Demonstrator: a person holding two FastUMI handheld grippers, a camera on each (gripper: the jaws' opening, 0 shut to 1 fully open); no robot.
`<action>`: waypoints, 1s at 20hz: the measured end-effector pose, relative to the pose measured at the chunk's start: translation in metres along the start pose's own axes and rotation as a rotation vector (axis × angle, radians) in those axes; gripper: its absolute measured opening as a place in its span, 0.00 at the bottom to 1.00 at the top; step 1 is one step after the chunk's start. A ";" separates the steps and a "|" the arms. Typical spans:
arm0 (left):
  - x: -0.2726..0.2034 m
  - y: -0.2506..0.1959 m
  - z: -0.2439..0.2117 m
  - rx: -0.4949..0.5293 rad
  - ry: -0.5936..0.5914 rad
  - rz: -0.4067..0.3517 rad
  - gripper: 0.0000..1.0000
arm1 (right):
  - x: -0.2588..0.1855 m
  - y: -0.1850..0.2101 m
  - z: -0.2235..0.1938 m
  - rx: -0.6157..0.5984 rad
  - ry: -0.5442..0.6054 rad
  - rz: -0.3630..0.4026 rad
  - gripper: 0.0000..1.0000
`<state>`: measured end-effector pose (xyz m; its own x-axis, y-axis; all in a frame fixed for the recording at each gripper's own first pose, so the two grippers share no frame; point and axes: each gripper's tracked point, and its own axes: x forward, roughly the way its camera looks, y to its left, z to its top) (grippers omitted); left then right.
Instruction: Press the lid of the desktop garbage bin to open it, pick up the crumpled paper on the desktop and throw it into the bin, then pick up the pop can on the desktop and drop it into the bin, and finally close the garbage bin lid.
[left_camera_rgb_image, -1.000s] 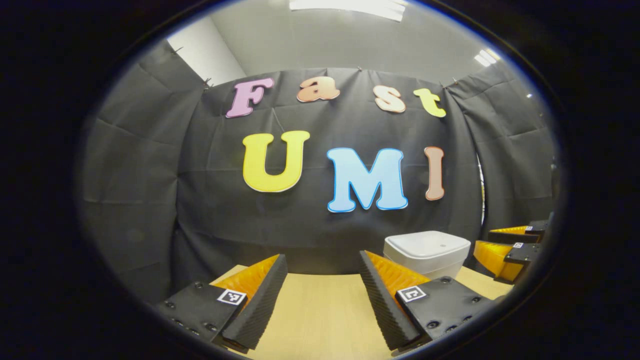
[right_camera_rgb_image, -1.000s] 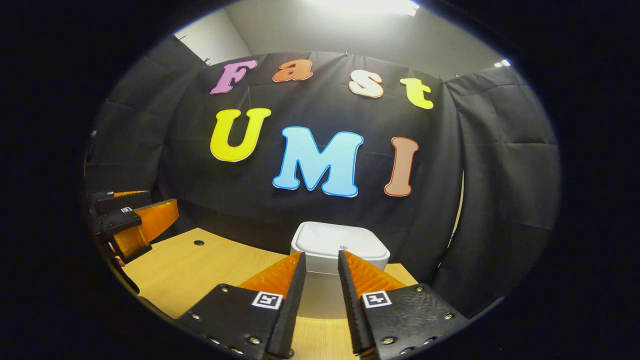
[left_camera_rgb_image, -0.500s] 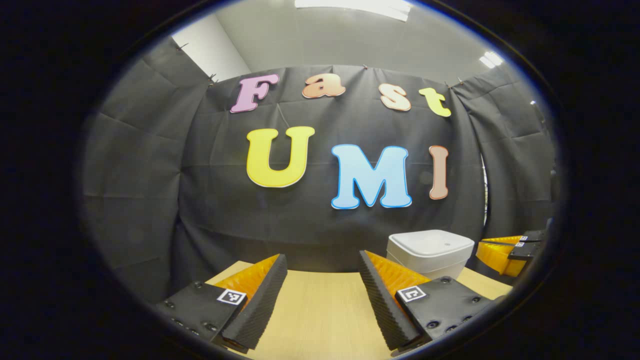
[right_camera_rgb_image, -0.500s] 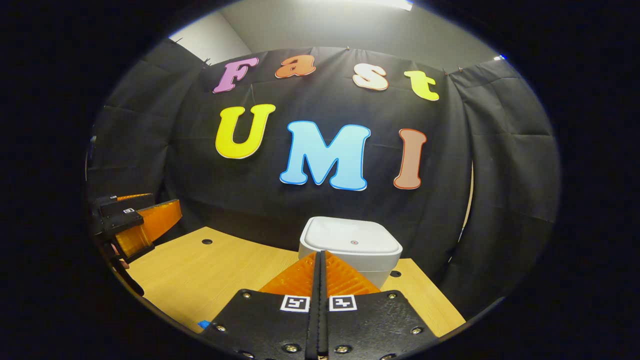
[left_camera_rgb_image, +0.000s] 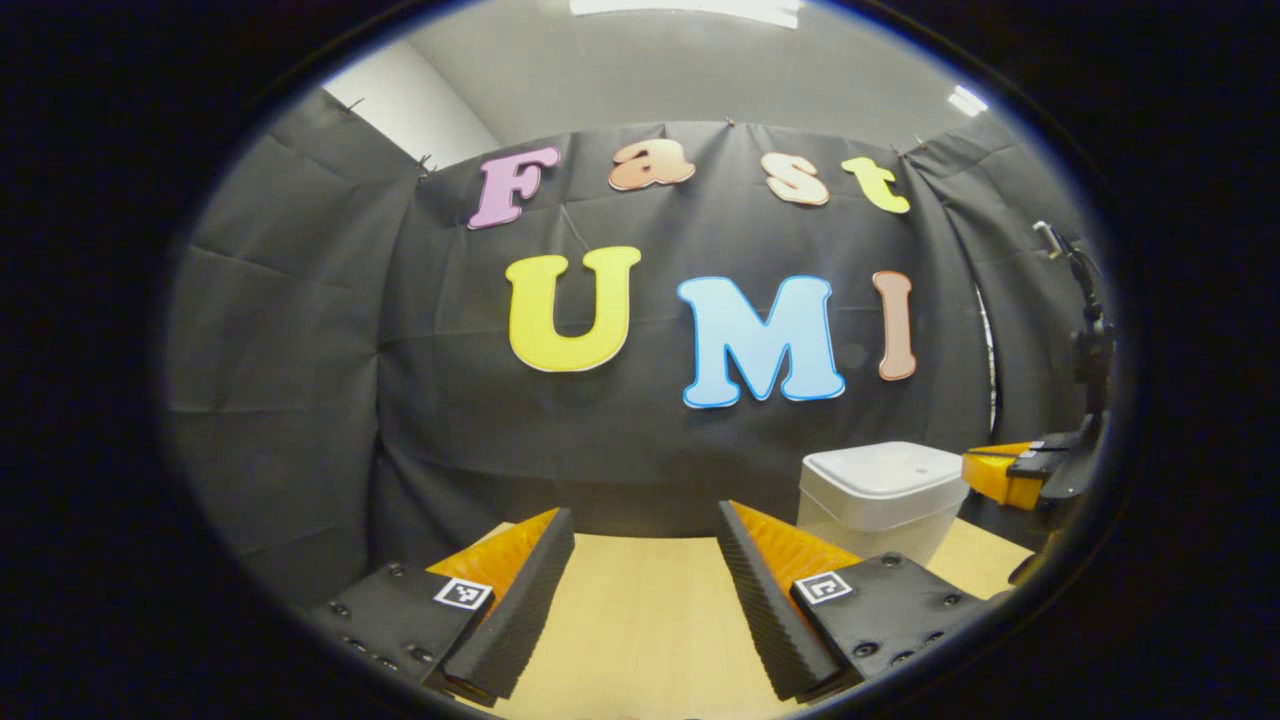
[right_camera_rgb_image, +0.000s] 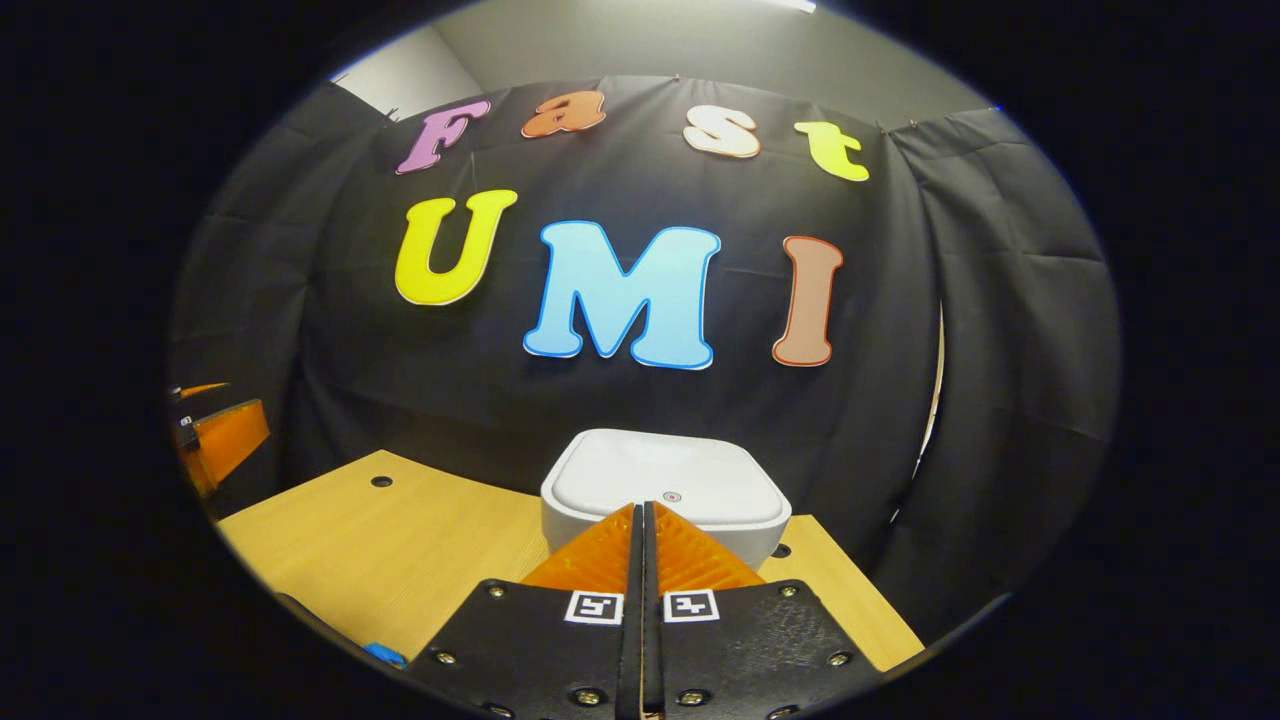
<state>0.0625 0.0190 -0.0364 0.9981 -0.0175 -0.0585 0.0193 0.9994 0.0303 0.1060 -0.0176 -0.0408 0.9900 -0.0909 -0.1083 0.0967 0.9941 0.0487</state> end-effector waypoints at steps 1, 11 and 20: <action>-0.001 0.000 -0.001 -0.004 0.003 0.000 0.94 | 0.007 -0.002 -0.002 0.008 0.004 -0.005 0.01; 0.000 -0.001 -0.013 -0.029 0.042 -0.014 0.96 | 0.058 -0.017 -0.012 0.041 0.047 -0.035 0.00; -0.003 0.002 -0.025 -0.056 0.071 0.011 0.94 | 0.067 -0.018 -0.023 0.074 0.085 0.015 0.01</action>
<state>0.0580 0.0219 -0.0611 0.9916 -0.0066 -0.1293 0.0035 0.9997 -0.0241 0.1681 -0.0403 -0.0715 0.9792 -0.0681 -0.1910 0.0928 0.9880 0.1234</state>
